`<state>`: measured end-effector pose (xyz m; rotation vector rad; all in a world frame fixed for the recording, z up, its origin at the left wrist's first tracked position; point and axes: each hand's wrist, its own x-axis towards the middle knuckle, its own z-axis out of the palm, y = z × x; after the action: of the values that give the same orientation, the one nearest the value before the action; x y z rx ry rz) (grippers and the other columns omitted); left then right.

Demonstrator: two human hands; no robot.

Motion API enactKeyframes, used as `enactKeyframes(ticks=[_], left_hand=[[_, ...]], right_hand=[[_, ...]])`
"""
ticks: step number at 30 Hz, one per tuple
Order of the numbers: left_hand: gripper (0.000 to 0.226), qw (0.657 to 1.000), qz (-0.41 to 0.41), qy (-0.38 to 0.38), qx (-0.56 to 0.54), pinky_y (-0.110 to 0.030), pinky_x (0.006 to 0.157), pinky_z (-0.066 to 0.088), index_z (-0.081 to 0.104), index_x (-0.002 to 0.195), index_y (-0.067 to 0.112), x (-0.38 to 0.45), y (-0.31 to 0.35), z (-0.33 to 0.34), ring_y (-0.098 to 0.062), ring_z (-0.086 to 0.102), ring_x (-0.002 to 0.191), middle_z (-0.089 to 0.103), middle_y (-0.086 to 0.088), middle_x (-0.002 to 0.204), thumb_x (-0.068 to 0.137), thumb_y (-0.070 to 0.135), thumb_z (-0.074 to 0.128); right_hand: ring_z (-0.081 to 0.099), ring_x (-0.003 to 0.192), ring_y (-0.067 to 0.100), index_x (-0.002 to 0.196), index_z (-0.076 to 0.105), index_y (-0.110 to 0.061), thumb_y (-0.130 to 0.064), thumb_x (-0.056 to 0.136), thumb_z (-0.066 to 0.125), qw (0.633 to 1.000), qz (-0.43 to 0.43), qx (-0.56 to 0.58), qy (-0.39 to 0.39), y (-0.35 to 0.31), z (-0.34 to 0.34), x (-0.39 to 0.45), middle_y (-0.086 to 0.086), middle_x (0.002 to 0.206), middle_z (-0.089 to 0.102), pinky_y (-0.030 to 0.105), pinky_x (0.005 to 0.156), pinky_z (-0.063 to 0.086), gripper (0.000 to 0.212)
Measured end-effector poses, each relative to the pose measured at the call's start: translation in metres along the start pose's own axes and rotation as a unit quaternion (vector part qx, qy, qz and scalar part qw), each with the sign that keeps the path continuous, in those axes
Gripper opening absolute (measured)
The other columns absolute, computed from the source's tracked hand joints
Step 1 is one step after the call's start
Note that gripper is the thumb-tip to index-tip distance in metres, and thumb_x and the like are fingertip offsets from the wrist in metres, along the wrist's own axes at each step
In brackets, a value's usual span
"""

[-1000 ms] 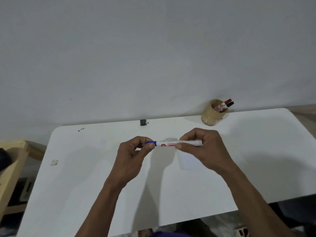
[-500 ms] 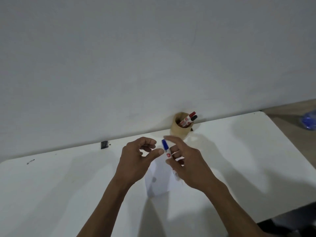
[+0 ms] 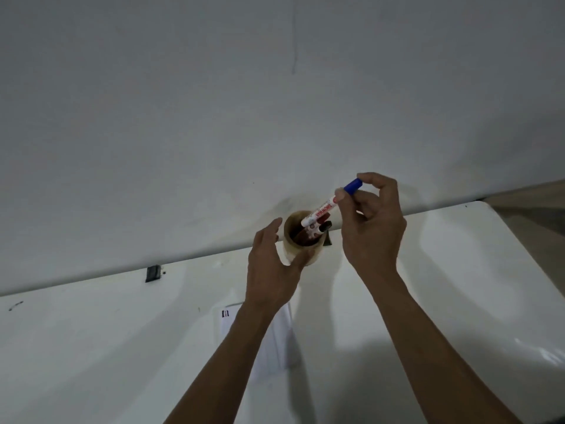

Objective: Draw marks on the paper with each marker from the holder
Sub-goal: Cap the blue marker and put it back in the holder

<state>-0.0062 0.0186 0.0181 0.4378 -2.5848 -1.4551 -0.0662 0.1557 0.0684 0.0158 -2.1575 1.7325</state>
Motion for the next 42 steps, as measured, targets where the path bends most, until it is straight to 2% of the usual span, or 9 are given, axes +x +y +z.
enactKeyframes(ticks=[3, 5, 12, 17, 24, 31, 35, 37, 42], left_hand=[[0.065, 0.999, 0.055, 0.001, 0.001, -0.03, 0.089, 0.05, 0.041, 0.119, 0.056, 0.005, 0.008, 0.008, -0.006, 0.049, 0.109, 0.042, 0.036, 0.109, 0.079, 0.028, 0.082], [0.065, 0.998, 0.068, 0.002, 0.007, -0.024, 0.086, 0.046, 0.04, 0.113, 0.061, 0.008, 0.007, 0.012, -0.001, 0.047, 0.106, 0.037, 0.045, 0.103, 0.078, 0.026, 0.083], [0.058, 0.996, 0.087, 0.027, -0.008, -0.028, 0.087, 0.05, 0.048, 0.123, 0.047, 0.012, -0.004, 0.02, 0.003, 0.049, 0.107, 0.043, 0.039, 0.112, 0.078, 0.03, 0.081], [0.064, 0.997, 0.07, 0.017, -0.005, -0.036, 0.093, 0.055, 0.041, 0.128, 0.048, 0.013, -0.012, 0.022, 0.008, 0.047, 0.112, 0.04, 0.057, 0.114, 0.079, 0.034, 0.08], [0.069, 0.997, 0.072, 0.018, -0.014, -0.037, 0.094, 0.056, 0.041, 0.134, 0.046, 0.013, -0.016, 0.023, 0.009, 0.047, 0.114, 0.037, 0.06, 0.116, 0.079, 0.034, 0.081], [0.066, 0.997, 0.074, 0.024, -0.02, -0.04, 0.093, 0.056, 0.042, 0.129, 0.045, 0.011, -0.013, 0.022, 0.008, 0.046, 0.11, 0.037, 0.048, 0.114, 0.079, 0.031, 0.082], [0.072, 0.997, 0.075, 0.03, -0.016, -0.038, 0.091, 0.056, 0.034, 0.126, 0.056, 0.011, -0.01, 0.021, 0.013, 0.043, 0.109, 0.04, 0.056, 0.111, 0.079, 0.029, 0.082], [0.074, 0.997, 0.071, 0.03, -0.014, -0.04, 0.091, 0.057, 0.032, 0.127, 0.059, 0.01, -0.012, 0.021, 0.013, 0.045, 0.109, 0.041, 0.057, 0.113, 0.08, 0.03, 0.081], [0.067, 0.998, 0.048, 0.02, -0.018, -0.045, 0.093, 0.056, 0.037, 0.127, 0.051, 0.01, -0.009, 0.022, 0.006, 0.048, 0.111, 0.042, 0.048, 0.113, 0.08, 0.029, 0.081]], right_hand=[[0.075, 0.083, 0.006, 0.118, 0.057, -0.015, -0.019, 0.092, 0.074, 1.0, 0.014, -0.016, -0.013, 0.015, 0.008, 0.005, 0.002, 0.09, 0.077, 0.005, 0.072, 0.051, 0.031], [0.075, 0.083, 0.008, 0.117, 0.057, -0.016, -0.021, 0.092, 0.075, 0.999, 0.022, -0.034, -0.023, 0.026, 0.013, 0.007, 0.001, 0.091, 0.076, 0.006, 0.072, 0.053, 0.031], [0.073, 0.076, 0.007, 0.108, 0.06, -0.01, -0.022, 0.092, 0.075, 0.995, 0.038, -0.07, -0.055, 0.048, 0.023, 0.004, -0.004, 0.083, 0.074, 0.001, 0.067, 0.049, 0.025], [0.072, 0.079, 0.003, 0.092, 0.066, -0.011, -0.024, 0.092, 0.074, 0.994, 0.049, -0.083, -0.059, 0.054, 0.027, -0.001, -0.008, 0.078, 0.073, 0.003, 0.068, 0.049, 0.016], [0.075, 0.084, 0.007, 0.09, 0.068, -0.013, -0.026, 0.092, 0.075, 0.992, 0.075, -0.076, -0.062, 0.054, 0.026, -0.001, -0.004, 0.081, 0.077, 0.013, 0.074, 0.055, 0.015], [0.069, 0.08, -0.008, 0.094, 0.073, -0.013, -0.026, 0.094, 0.071, 0.99, 0.105, -0.07, -0.065, 0.049, 0.02, 0.001, -0.013, 0.081, 0.074, 0.007, 0.072, 0.051, 0.013], [0.07, 0.083, -0.004, 0.098, 0.074, -0.013, -0.025, 0.094, 0.07, 0.989, 0.107, -0.069, -0.072, 0.047, 0.016, 0.001, -0.009, 0.085, 0.075, 0.006, 0.074, 0.05, 0.013], [0.068, 0.082, -0.01, 0.1, 0.074, -0.014, -0.025, 0.094, 0.07, 0.989, 0.106, -0.066, -0.075, 0.046, 0.014, 0.001, -0.01, 0.088, 0.074, 0.005, 0.075, 0.05, 0.013], [0.067, 0.082, -0.013, 0.106, 0.073, -0.014, -0.026, 0.094, 0.071, 0.989, 0.101, -0.06, -0.09, 0.044, 0.009, -0.001, -0.009, 0.092, 0.075, 0.01, 0.078, 0.054, 0.018]])
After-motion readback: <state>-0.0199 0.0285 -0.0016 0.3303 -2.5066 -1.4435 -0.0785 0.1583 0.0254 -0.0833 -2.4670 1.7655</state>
